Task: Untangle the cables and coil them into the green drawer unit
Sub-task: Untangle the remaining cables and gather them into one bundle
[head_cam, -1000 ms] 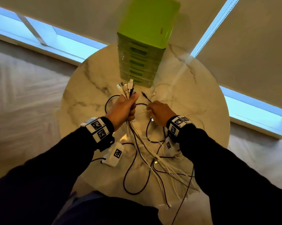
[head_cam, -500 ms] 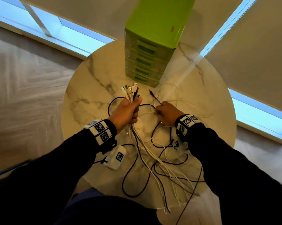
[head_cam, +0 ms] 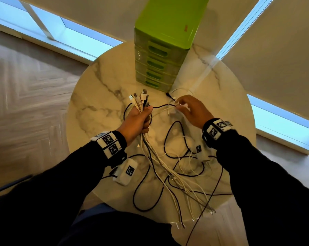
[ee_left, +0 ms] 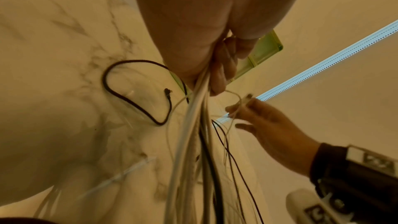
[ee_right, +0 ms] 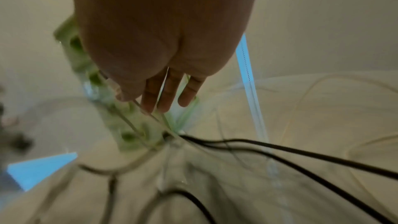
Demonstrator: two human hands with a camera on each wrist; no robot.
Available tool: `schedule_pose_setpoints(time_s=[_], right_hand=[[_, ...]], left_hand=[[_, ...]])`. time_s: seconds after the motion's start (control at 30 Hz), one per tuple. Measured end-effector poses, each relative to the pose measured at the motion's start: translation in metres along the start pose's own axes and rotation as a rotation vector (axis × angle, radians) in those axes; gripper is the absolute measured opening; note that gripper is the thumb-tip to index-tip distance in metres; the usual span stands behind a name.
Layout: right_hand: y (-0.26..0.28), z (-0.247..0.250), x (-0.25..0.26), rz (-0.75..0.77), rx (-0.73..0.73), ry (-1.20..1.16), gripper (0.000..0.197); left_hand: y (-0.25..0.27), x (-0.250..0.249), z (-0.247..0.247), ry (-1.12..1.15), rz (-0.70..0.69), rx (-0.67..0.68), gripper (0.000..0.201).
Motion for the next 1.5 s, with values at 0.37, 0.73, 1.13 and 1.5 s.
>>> schedule_pose_setpoints(time_s=[0.37,0.73,1.13,1.5], right_hand=[[0.028,0.039,0.088,-0.184,0.106,-0.605,0.011],[0.098,-0.023,0.126,-0.181,0.104,-0.579,0.015],[0.119,0.021,0.127,-0.158,-0.316,-0.258,0.032],[0.106,-0.015,0.163,-0.046,-0.108,0.142,0.032]], left_hand=[[0.020,-0.020,-0.029,0.122,-0.121,0.002,0.029],[0.052,-0.014,-0.020,-0.031,-0.128,0.113,0.029],[0.064,-0.001,-0.008,0.207,-0.061,-0.013,0.021],[0.073,-0.005,-0.029,-0.029,-0.176,0.106,0.054]])
Point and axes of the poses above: each hand's wrist, its own y-axis away from the middle knuckle, its own z-axis out of the back of the hand, x = y × z, the point moved 8 cm from there along -y, towards the middle knuckle, and after that the axes turned 5 degrees about y, right-handed, at the moved point
